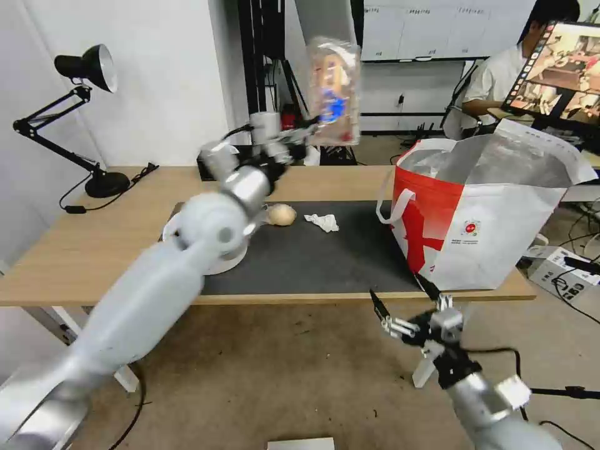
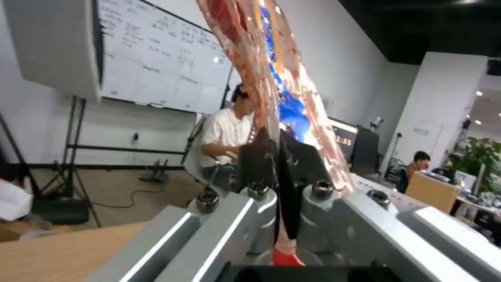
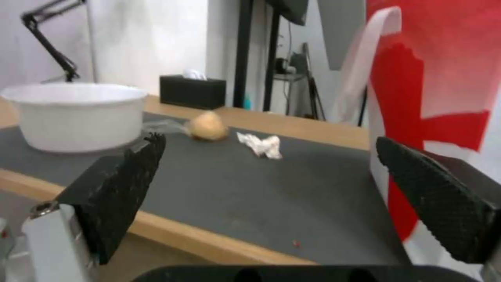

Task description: Pick up the trash from the table and place it into the takeout bag.

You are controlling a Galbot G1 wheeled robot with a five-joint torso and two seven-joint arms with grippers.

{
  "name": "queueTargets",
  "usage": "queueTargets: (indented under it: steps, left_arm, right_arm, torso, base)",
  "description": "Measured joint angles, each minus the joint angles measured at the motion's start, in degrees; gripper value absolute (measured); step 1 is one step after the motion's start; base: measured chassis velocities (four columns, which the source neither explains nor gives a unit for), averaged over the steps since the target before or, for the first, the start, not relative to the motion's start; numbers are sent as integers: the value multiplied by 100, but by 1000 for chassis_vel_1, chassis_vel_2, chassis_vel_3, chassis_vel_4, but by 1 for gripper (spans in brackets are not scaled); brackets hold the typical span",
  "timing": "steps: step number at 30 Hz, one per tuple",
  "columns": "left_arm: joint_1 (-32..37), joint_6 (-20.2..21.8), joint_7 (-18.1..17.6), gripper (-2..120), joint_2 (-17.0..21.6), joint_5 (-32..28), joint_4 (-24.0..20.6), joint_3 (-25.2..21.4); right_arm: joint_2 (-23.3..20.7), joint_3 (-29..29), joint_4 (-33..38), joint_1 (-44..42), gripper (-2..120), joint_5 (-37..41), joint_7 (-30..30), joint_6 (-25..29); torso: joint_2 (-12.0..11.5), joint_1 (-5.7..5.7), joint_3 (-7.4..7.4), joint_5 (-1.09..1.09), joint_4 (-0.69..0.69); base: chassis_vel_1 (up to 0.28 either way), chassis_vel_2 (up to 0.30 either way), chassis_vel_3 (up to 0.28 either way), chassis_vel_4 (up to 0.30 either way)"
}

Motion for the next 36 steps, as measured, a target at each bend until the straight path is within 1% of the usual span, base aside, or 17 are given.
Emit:
queueTargets:
  steps: [1, 2, 4, 5, 6, 7, 9, 10, 12, 13, 15, 16, 17, 21, 26, 29, 36]
  left_arm:
    - [0, 0, 0, 0, 0, 0, 0, 0]
    - [-230, -22, -87, 0, -327, 90, 351, 195]
    - [-371, -51, -140, 0, -537, 160, 569, 330]
    - [-371, -51, -140, 0, -537, 160, 569, 330]
    - [-481, -84, -159, 0, -713, 264, 745, 446]
    - [-636, -167, -216, 0, -960, 555, 1042, 670]
    - [-704, -217, -219, 0, -1075, 746, 1186, 796]
    - [-821, -301, -231, 0, -1269, 1160, 1422, 1010]
    - [-941, -374, -231, 0, -1496, 1603, 1680, 1293]
    - [-941, -374, -231, 0, -1496, 1603, 1680, 1293]
    - [-1047, -415, -239, 0, -1727, 2073, 1980, 1607]
    - [-1047, -415, -239, 0, -1727, 2073, 1980, 1607]
    - [-1099, -442, -235, 0, -1800, 2345, 2141, 1765]
    - [-1211, -497, -26, 0, -1960, 3003, 2479, 2063]
    - [-1245, -497, 110, 0, -2023, 3141, 2575, 2128]
    - [-1253, -497, 296, 0, -1992, 3096, 2549, 2133]
    - [-1247, -373, 547, 0, -1795, 2416, 2258, 2133]
  right_arm:
    - [0, 0, 0, 0, 100, 0, 0, 0]
    - [102, 5, 0, -108, 100, -155, 35, 46]
    - [166, -12, 0, -163, 100, -234, 45, 60]
    - [166, -12, 0, -163, 100, -234, 45, 60]
    - [211, -31, 0, -203, 100, -287, 44, 67]
    - [285, -72, -24, -244, 100, -358, 44, 83]
    - [321, -94, -44, -254, 100, -391, 43, 87]
    - [363, -128, -68, -258, 100, -424, 41, 90]
    - [412, -185, -104, -244, 100, -454, 38, 91]
    - [412, -185, -104, -244, 100, -454, 38, 91]
    - [451, -253, -154, -208, 100, -473, 35, 90]
    - [451, -253, -154, -208, 100, -473, 35, 90]
    - [469, -281, -184, -186, 100, -483, 34, 90]
    - [491, -311, -252, -137, 100, -486, 31, 86]
    - [488, -315, -283, -112, 100, -485, 30, 82]
    - [485, -323, -305, -85, 100, -482, 29, 74]
    - [476, -347, -360, -43, 100, -475, 27, 55]
  torso:
    - [0, 0, 0, 0, 0]
    - [0, 0, 0, -2, 1]
    - [-1, 1, 1, -1, 2]
    - [-1, 1, 1, -1, 2]
    - [0, 1, 1, -1, 2]
    - [0, 1, 1, -1, 2]
    - [0, 1, 1, 0, 1]
    - [-1, 1, 1, -1, 1]
    - [-1, 1, 1, -1, 3]
    - [-1, 1, 1, -1, 3]
    - [0, 1, 0, -2, 1]
    - [0, 1, 0, -2, 1]
    - [-1, 1, 0, -1, 1]
    - [-1, 1, 1, -2, 3]
    - [0, 1, 1, -2, 2]
    - [-1, 1, 1, -2, 3]
    - [0, 1, 1, -3, 3]
  base:
    - [0, 0, 0, 0]
    - [0, 0, 0, 0]
    - [0, 0, 0, 0]
    - [0, 0, 0, 0]
    - [0, 0, 0, 0]
    - [0, 0, 0, 0]
    - [0, 0, 0, 0]
    - [0, 0, 0, 0]
    - [0, 0, 0, 0]
    - [0, 0, 0, 0]
    - [0, 0, 0, 0]
    - [0, 0, 0, 0]
    - [0, 0, 0, 0]
    - [0, 0, 0, 0]
    - [0, 0, 0, 0]
    - [0, 0, 0, 0]
    - [0, 0, 0, 0]
